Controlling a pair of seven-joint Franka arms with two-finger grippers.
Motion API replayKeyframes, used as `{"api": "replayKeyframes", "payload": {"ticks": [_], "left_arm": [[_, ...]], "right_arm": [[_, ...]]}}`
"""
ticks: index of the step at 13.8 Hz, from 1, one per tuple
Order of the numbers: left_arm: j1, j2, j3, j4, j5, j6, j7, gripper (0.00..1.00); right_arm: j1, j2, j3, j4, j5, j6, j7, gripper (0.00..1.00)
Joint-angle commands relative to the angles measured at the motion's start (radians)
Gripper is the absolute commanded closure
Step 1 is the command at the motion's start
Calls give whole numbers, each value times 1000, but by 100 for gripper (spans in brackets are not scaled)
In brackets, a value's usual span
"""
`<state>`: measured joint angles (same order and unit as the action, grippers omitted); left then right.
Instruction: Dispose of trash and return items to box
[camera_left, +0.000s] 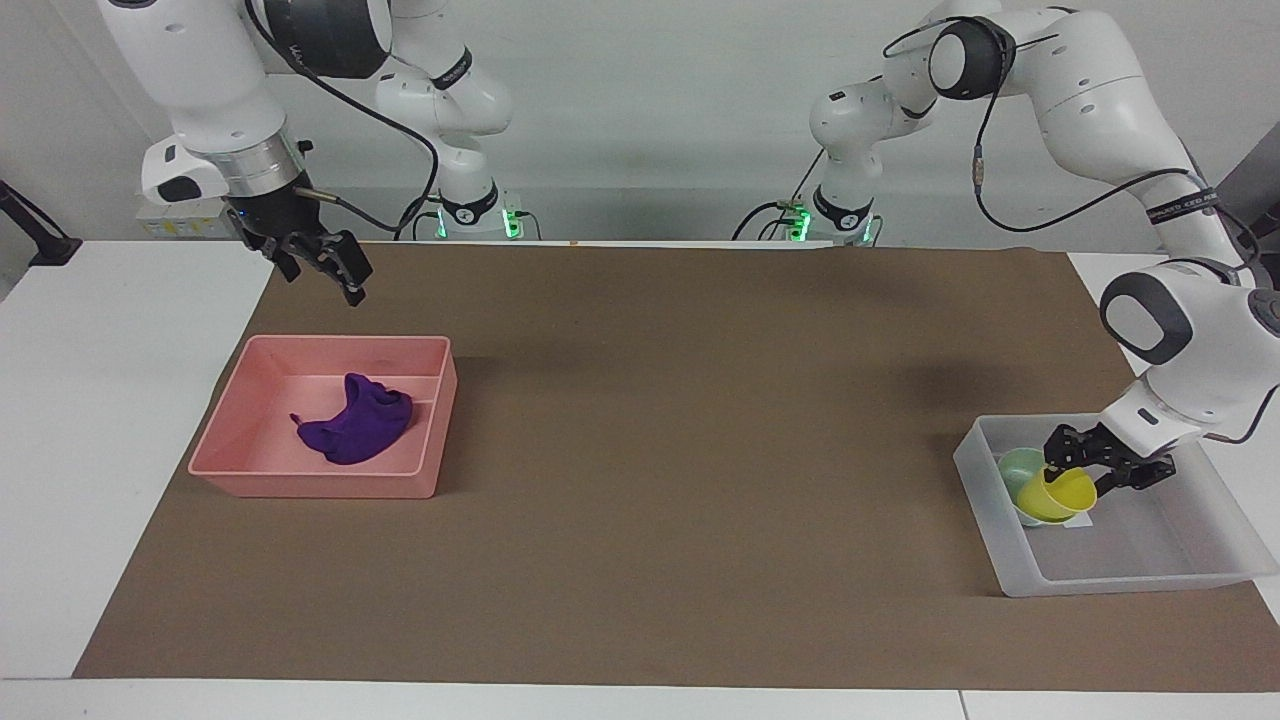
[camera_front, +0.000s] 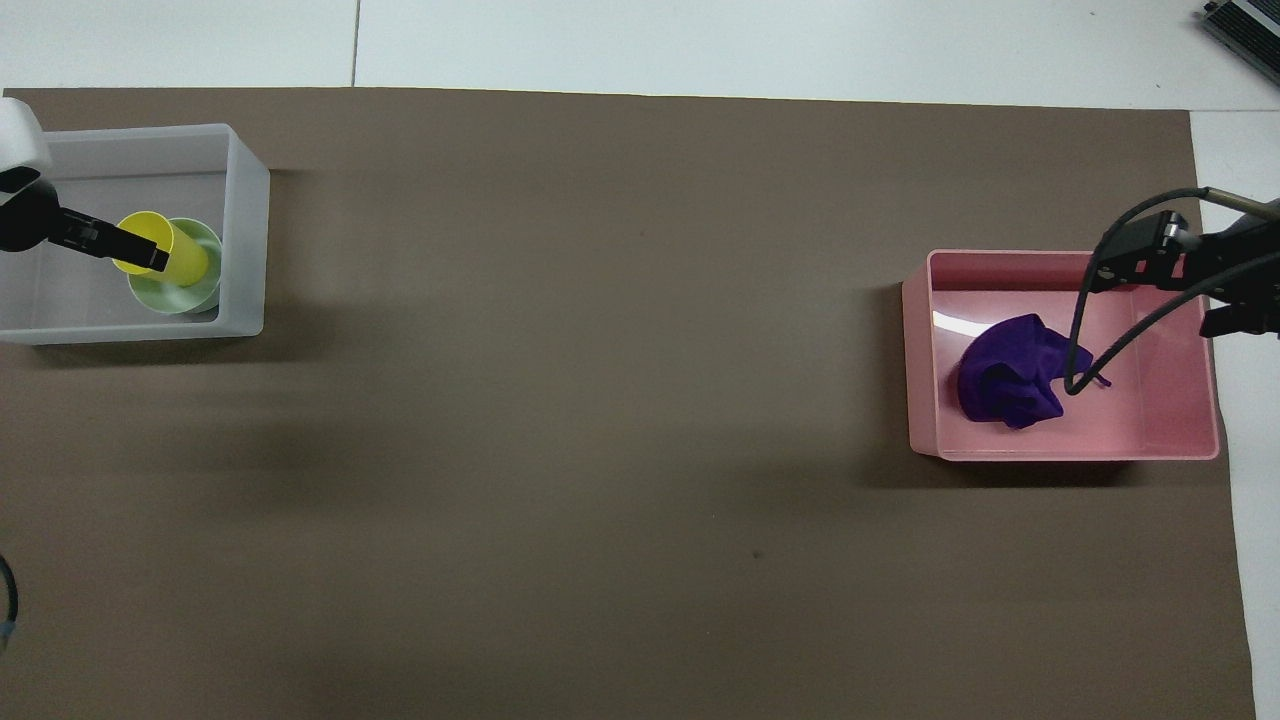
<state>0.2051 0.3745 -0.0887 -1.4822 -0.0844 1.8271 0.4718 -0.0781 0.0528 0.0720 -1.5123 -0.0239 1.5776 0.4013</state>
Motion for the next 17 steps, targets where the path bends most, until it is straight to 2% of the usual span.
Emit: {"api": "replayKeyframes", "payload": {"ticks": [1, 3, 4, 6, 7, 8, 9, 10, 12, 15, 17], "left_arm": [[-73, -107, 10, -18, 3, -132, -180, 0], [-121, -169, 9, -18, 69, -202, -327, 0], [-134, -224, -9, -33, 107, -213, -385, 0], [-121, -268, -58, -33, 117, -287, -438, 0], [-128, -323, -59, -59, 115, -308, -435, 0], [-128, -350, -49, -108, 98, -272, -432, 0], [-142, -362, 7, -125, 80, -217, -424, 0], [-195, -388, 53, -144, 71, -206, -427, 0], [-243, -446, 72, -220, 77, -219, -433, 0], [-272, -442, 130, -222, 71, -247, -429, 0], [-276, -442, 133, -221, 66, -249, -433, 0]], "right_arm": [[-12, 1, 6, 9, 7, -14, -15, 0], [-11, 1, 6, 9, 7, -14, -15, 0], [-12, 1, 6, 9, 7, -14, -15, 0], [-11, 1, 6, 9, 7, -14, -15, 0], [-12, 1, 6, 9, 7, -14, -15, 0], [-11, 1, 6, 9, 7, -14, -15, 0], [-11, 1, 6, 9, 7, -14, -15, 0], [-11, 1, 6, 9, 7, -14, -15, 0], [-11, 1, 6, 9, 7, -14, -15, 0], [-11, 1, 6, 9, 7, -14, -15, 0], [-12, 1, 6, 9, 7, -14, -15, 0]]}}
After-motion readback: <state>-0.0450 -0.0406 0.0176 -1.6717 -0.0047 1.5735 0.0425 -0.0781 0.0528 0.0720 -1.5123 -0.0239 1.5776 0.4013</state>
